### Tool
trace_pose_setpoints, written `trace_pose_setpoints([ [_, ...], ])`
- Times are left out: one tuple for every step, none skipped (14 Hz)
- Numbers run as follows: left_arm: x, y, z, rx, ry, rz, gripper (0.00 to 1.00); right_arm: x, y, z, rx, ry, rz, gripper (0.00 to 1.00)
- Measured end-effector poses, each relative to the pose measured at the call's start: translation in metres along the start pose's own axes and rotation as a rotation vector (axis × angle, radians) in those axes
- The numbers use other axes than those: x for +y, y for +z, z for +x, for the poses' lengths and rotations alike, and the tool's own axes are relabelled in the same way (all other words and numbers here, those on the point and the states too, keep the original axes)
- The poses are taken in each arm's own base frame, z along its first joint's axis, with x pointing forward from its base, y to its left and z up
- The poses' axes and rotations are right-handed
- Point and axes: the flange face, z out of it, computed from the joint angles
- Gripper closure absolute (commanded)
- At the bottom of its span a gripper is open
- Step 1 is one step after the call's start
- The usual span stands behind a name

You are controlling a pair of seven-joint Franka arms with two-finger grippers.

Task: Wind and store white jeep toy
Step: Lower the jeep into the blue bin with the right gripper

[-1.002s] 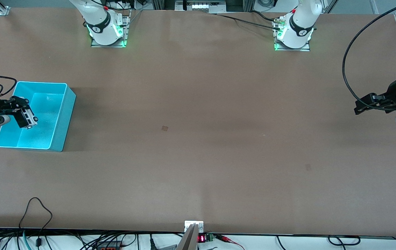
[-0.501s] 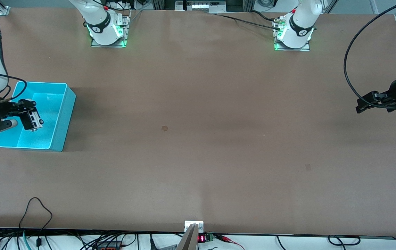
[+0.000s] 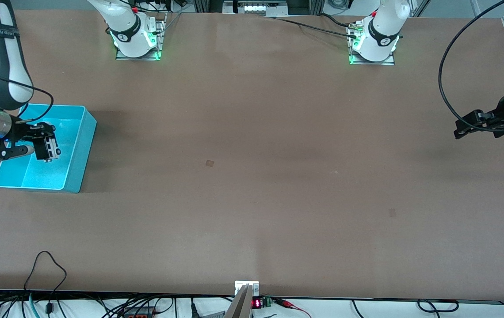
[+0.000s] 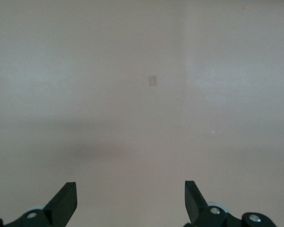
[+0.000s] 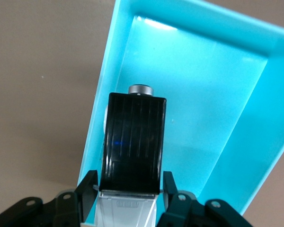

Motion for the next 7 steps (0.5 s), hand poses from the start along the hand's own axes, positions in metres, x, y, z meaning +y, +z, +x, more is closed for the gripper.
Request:
trace_pose_setpoints([
  [0.000, 0.000, -0.003, -0.001, 0.000, 0.000, 0.00, -0.001, 0.002, -0.004, 0.006, 0.010, -0.002, 1.00],
  [0.000, 0.000, -0.004, -0.001, 0.000, 0.001, 0.00, -0.001, 0.004, -0.006, 0.018, 0.014, -0.011, 1.00],
  [0.000, 0.000, -0.005, -0.002, 0.000, 0.001, 0.00, 0.001, 0.008, -0.009, 0.029, 0.016, -0.026, 1.00],
  [0.000, 0.000, -0.006, -0.002, 0.000, 0.001, 0.00, 0.004, 0.015, -0.011, 0.039, 0.018, -0.039, 1.00],
  [0.000, 0.001, -0.006, -0.003, 0.000, 0.001, 0.00, 0.006, 0.022, -0.014, 0.046, 0.021, -0.045, 1.00],
  [0.000, 0.001, -0.006, -0.004, 0.000, 0.001, 0.00, 0.008, 0.027, -0.016, 0.051, 0.025, -0.048, 1.00],
  [0.000, 0.001, -0.006, -0.005, 0.000, 0.001, 0.00, 0.010, 0.032, -0.018, 0.054, 0.029, -0.050, 1.00],
])
